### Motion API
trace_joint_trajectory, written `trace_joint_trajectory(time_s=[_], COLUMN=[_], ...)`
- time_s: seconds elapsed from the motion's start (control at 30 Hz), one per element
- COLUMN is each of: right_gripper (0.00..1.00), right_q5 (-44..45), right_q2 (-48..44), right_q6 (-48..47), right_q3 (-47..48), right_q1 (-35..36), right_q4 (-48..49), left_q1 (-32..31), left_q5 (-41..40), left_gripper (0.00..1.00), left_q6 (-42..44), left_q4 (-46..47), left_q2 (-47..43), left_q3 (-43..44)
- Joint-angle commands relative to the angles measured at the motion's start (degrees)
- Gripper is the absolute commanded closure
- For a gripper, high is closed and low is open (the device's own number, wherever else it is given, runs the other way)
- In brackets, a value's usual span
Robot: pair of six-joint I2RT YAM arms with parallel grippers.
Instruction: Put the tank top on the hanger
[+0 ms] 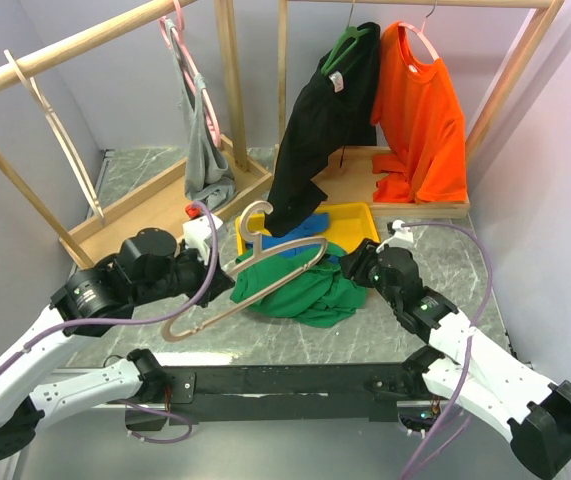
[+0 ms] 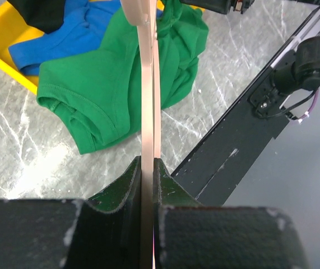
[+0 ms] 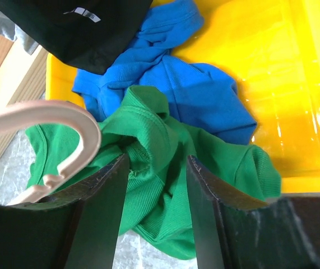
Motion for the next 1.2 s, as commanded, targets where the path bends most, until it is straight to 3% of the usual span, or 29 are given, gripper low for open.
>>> trace_joint_trajectory(time_s=[0.0,0.23,0.37,0.47,0.5,0.67,0.9,1.17], right_gripper=[0.48,0.52,0.6,0.73,0.82,0.99,1.0,1.0], right_q5=[-0.54,-1.51,-1.34,-0.38,-0.2,1.65,1.47,0.77], right_q2=[1.39,4.2,4.82,4.73,4.73,5.43,4.73,7.63], right_q6=[0.87,1.4,1.49,1.05,0.87,-0.18,-1.41,-4.93], right_q3=[0.29,-0.41,0.28,0.99,1.34,4.06,7.84,16.1], right_q1=[-0.04,-0.21,-0.21,-0.21,-0.21,-0.21,0.14,3.65], right_q4=[4.62,6.56,6.22,5.16,4.2,1.12,-3.0,-9.95], left_q1=[-0.87,-2.01,-3.24,-4.21,-4.82,-6.05,-7.98,-9.31], left_q5=[-1.35,-1.27,-1.87,-3.1,-3.63,-4.16,-4.16,-10.66], left_gripper=[0.99,0.99,0.99,0.99,0.99,0.99,0.99,0.99], left_q6=[1.44,2.05,2.05,2.14,2.14,1.88,1.96,2.05], left_q4=[1.49,2.45,2.54,2.28,1.67,1.05,0.61,0.96], left_q2=[0.12,1.97,2.93,3.64,4.07,4.52,6.28,7.42], left_q3=[0.52,1.31,2.01,2.54,2.71,4.03,4.73,6.23])
